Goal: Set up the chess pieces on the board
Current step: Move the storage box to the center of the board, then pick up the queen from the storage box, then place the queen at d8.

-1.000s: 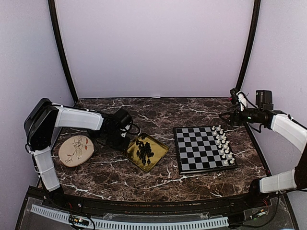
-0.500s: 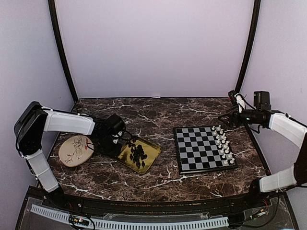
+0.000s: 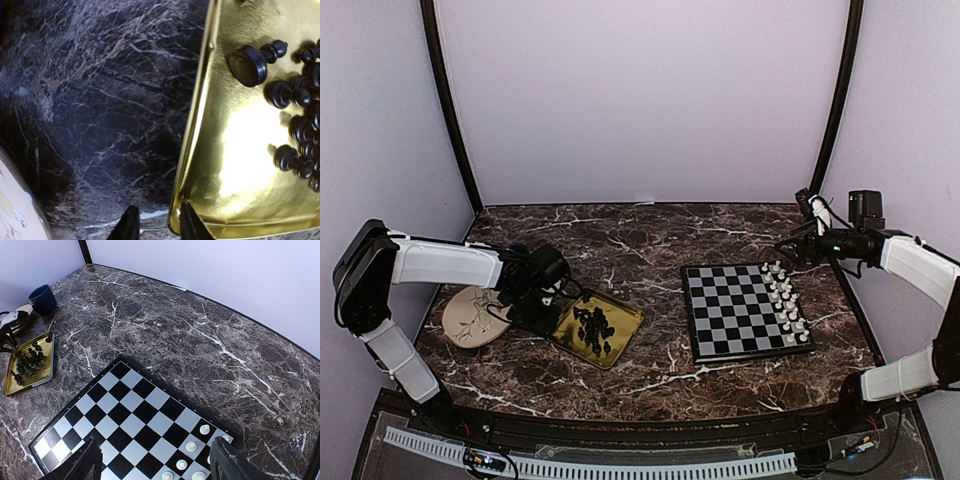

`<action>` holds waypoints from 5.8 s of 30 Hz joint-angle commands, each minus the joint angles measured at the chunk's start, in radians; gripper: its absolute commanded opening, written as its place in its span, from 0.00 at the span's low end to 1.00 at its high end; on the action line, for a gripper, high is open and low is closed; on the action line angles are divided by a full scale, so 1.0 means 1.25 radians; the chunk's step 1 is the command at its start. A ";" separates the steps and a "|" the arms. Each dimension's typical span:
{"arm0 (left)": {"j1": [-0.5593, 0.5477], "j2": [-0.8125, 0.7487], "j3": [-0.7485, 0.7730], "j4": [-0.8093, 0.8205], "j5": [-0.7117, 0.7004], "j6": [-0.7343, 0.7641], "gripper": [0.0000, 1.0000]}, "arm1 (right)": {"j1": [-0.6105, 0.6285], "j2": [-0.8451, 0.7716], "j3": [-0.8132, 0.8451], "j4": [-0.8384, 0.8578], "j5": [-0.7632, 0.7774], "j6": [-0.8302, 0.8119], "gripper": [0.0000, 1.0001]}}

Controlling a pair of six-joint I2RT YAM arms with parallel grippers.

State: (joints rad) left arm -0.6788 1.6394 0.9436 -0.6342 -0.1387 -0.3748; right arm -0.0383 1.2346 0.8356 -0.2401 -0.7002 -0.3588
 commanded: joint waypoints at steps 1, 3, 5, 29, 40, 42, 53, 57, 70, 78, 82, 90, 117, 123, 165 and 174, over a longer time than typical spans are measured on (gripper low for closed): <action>-0.003 -0.061 0.032 -0.040 -0.020 0.006 0.40 | -0.002 0.006 0.008 0.012 -0.008 -0.006 0.74; -0.004 -0.078 0.067 -0.057 -0.018 0.015 0.47 | -0.002 0.008 0.007 0.012 -0.007 -0.007 0.74; -0.007 -0.089 0.104 -0.059 -0.002 0.035 0.50 | -0.001 0.009 0.006 0.012 -0.006 -0.007 0.74; -0.090 0.175 0.401 -0.061 0.075 0.191 0.43 | -0.001 -0.001 -0.009 0.020 0.005 -0.016 0.72; -0.090 0.218 0.423 -0.115 0.069 0.189 0.30 | -0.002 -0.004 -0.011 0.018 0.004 -0.022 0.72; -0.090 0.223 0.426 -0.126 0.072 0.193 0.30 | -0.002 -0.006 -0.011 0.017 0.005 -0.022 0.72; -0.090 0.257 0.442 -0.141 0.057 0.183 0.34 | -0.001 -0.009 -0.010 0.015 0.002 -0.026 0.71; -0.090 0.264 0.443 -0.141 0.055 0.185 0.32 | -0.001 -0.013 -0.012 0.014 0.002 -0.026 0.71; -0.090 0.286 0.451 -0.138 0.048 0.194 0.21 | -0.002 -0.009 -0.012 0.013 0.003 -0.032 0.71; -0.090 0.290 0.471 -0.148 0.051 0.192 0.15 | -0.002 -0.007 -0.012 0.012 0.004 -0.032 0.70; -0.090 0.277 0.497 -0.176 0.053 0.188 0.12 | -0.002 -0.006 -0.012 0.012 0.003 -0.032 0.70; -0.090 0.241 0.526 -0.213 0.063 0.186 0.10 | -0.001 -0.001 -0.010 0.012 0.001 -0.033 0.70; -0.225 0.431 0.805 0.010 0.206 0.339 0.11 | -0.002 -0.001 -0.013 0.017 0.016 -0.028 0.69; -0.250 0.492 0.871 0.011 0.168 0.355 0.11 | -0.002 0.003 -0.011 0.016 0.016 -0.029 0.69; -0.293 0.646 0.996 -0.025 0.135 0.356 0.29 | -0.001 0.020 -0.009 0.008 0.022 -0.037 0.70; -0.293 0.647 0.998 -0.020 0.146 0.354 0.19 | -0.001 0.022 -0.008 0.007 0.023 -0.038 0.70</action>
State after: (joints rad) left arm -1.0389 2.4561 2.1612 -0.6456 0.0334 0.0673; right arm -0.0383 1.2533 0.8295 -0.2405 -0.6765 -0.3927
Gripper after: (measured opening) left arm 0.205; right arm 0.697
